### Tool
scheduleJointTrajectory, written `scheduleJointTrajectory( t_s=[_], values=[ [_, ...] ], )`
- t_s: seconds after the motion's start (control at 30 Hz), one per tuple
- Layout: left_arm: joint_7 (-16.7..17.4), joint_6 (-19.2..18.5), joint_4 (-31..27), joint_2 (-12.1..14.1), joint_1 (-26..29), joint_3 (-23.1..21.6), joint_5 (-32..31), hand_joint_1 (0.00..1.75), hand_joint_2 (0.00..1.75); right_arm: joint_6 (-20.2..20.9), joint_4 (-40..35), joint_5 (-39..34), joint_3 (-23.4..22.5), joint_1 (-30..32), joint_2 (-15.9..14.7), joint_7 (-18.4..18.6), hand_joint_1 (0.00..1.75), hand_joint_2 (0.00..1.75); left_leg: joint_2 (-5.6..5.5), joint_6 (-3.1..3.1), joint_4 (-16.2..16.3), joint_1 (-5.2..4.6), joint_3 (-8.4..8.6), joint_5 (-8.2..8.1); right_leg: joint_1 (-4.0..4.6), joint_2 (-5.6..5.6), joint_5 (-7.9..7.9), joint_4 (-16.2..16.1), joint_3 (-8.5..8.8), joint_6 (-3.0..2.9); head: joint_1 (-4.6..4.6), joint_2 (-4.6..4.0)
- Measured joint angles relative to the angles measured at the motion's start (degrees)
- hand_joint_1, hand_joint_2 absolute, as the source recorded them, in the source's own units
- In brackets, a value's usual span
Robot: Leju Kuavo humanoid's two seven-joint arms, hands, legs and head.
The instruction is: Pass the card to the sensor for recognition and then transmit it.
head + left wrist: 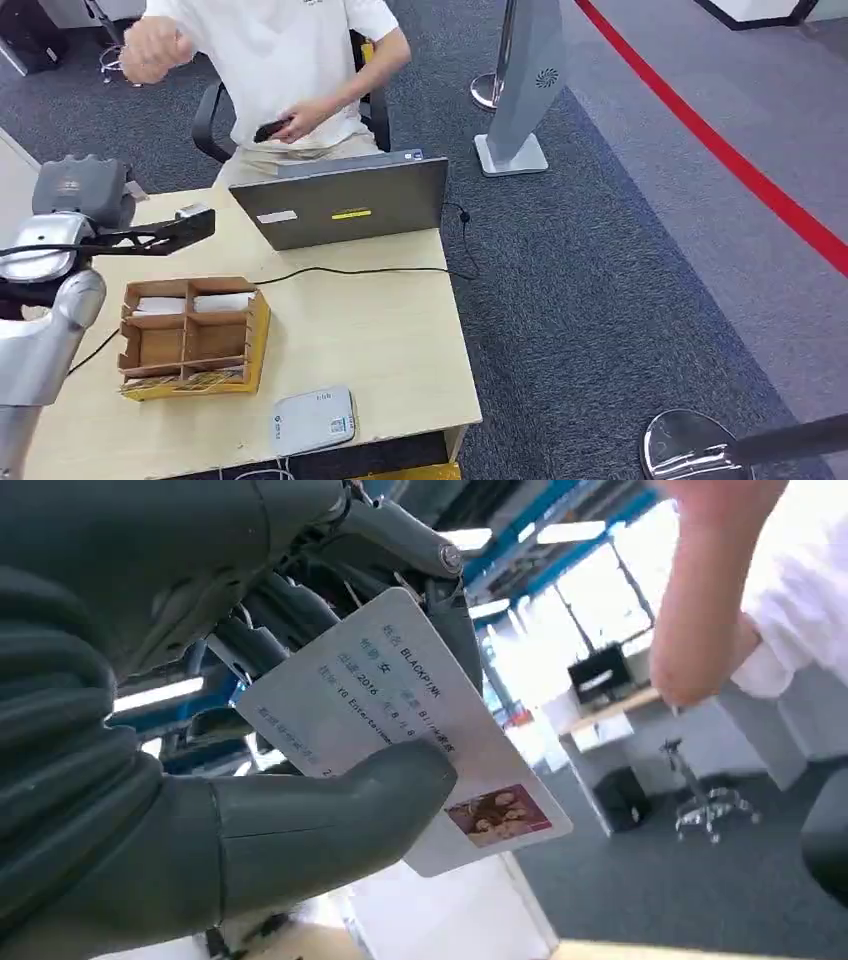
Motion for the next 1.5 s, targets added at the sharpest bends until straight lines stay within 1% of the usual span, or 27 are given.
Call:
scheduleJointTrajectory(
  t_s=[0.1, 0.2, 0.3, 0.43, 0.53, 0.63, 0.77, 0.87, 1.0, 1.13, 1.27, 1.37, 1.5],
  values=[
    [-0.85, 5.66, -6.67, -1.68, 4.81, -0.42, -0.50, 1.75, 1.75, 0.09, -0.55, -1.03, 0.02, 0.27, 0.39, 0.26, 0.00, 1.75, -0.02, 0.03, 0.00, -0.02, -0.02, -0.03, -0.01, -0.02, -0.02, -0.03, 0.02, 0.03, 0.00, 0.00],
    [-1.66, 9.09, -14.95, -3.58, 10.93, -1.73, -1.11, 1.75, 1.75, 0.63, -1.64, -1.62, 0.02, 0.55, 1.16, 0.33, 0.00, 1.75, 0.01, 0.09, 0.00, -0.03, -0.03, -0.12, -0.02, 0.00, -0.04, -0.07, 0.00, 0.05, 0.07, 0.00],
    [-2.20, 10.40, -20.97, -4.58, 15.85, -3.38, -1.44, 1.75, 1.75, 1.05, -2.60, -1.55, 0.02, 0.88, 1.84, 0.46, 0.00, 1.75, 0.03, 0.09, 0.00, -0.03, -0.03, -0.15, -0.01, 0.02, -0.05, -0.08, -0.03, 0.05, 0.04, 0.00],
    [-2.60, 11.19, -25.42, -5.35, 20.73, -4.52, -1.59, 1.75, 1.75, 1.18, -3.67, -1.57, 0.00, 1.02, 2.40, 0.24, 0.00, 1.75, 0.02, 0.09, -0.01, -0.01, -0.02, -0.15, -0.01, 0.01, -0.06, -0.07, -0.02, 0.05, 0.02, 0.00],
    [-2.45, 12.17, -27.68, -6.01, 24.33, -4.96, -2.18, 1.75, 1.75, 1.44, -4.41, -1.64, 0.02, 1.17, 2.80, 0.06, 0.00, 1.75, 0.02, 0.09, -0.01, -0.01, -0.02, -0.14, 0.00, 0.01, -0.06, -0.07, -0.01, 0.04, 0.04, 0.00],
    [-1.50, 13.18, -29.11, -6.78, 28.45, -5.05, -3.13, 1.75, 1.75, 2.34, -5.29, -1.75, 0.02, 1.29, 3.13, 0.00, 0.00, 1.75, 0.03, 0.09, -0.01, -0.01, -0.02, -0.15, 0.00, 0.01, -0.06, -0.07, -0.01, 0.05, 0.02, 0.00],
    [-0.63, 15.91, -29.89, -7.78, 33.32, -5.05, -4.55, 1.75, 1.75, 3.30, -6.41, -1.77, 0.00, 1.41, 3.69, 0.37, 0.00, 1.75, 0.01, 0.09, -0.01, -0.01, -0.04, -0.15, -0.01, -0.01, -0.08, -0.07, -0.01, 0.06, 0.02, 0.00],
    [-0.65, 18.20, -29.89, -8.41, 37.18, -5.05, -4.98, 1.75, 1.75, 4.11, -7.39, -1.77, 0.00, 1.56, 4.11, 0.90, 0.00, 1.75, 0.02, 0.10, -0.01, -0.02, -0.05, -0.16, -0.01, 0.00, -0.08, -0.08, -0.02, 0.06, 0.02, 0.00],
    [-1.26, 19.53, -29.89, -8.85, 41.00, -5.05, -4.98, 1.75, 1.75, 4.48, -8.33, -1.53, 0.00, 1.60, 4.33, 1.29, 0.00, 1.75, 0.01, 0.10, -0.01, -0.01, -0.05, -0.16, -0.01, -0.03, -0.09, -0.08, -0.02, 0.07, 0.02, 0.00],
    [-2.78, 19.86, -29.65, -8.98, 43.63, -5.05, -4.28, 1.75, 1.75, 4.94, -8.70, -1.44, 0.00, 1.61, 4.33, 1.29, 0.00, 1.75, 0.00, 0.10, -0.01, -0.01, -0.05, -0.15, 0.00, -0.05, -0.09, -0.08, -0.01, 0.07, 0.02, 0.00],
    [-4.52, 21.07, -28.60, -8.48, 44.77, -5.05, -2.95, 1.75, 1.75, 4.90, -8.81, -1.38, 0.02, 1.61, 4.33, 0.81, 0.00, 1.75, -0.01, 0.09, -0.01, -0.01, -0.04, -0.15, 0.00, -0.07, -0.08, -0.08, 0.00, 0.07, 0.02, 0.00],
    [-5.48, 21.17, -27.82, -8.20, 45.52, -5.05, -2.71, 1.75, 1.75, 4.81, -8.81, -1.38, 0.02, 1.60, 4.33, 0.50, 0.00, 1.75, -0.01, 0.09, -0.01, -0.01, -0.04, -0.15, 0.00, -0.07, -0.08, -0.07, 0.00, 0.07, 0.02, 0.00],
    [-5.81, 21.17, -27.10, -8.13, 46.07, -5.05, -2.60, 1.75, 1.75, 4.81, -8.81, -1.38, 0.02, 1.60, 4.33, 0.26, 0.00, 1.75, -0.02, 0.09, -0.01, -0.01, -0.05, -0.15, 0.00, -0.08, -0.08, -0.08, 0.00, 0.07, 0.02, 0.00]
  ],
)
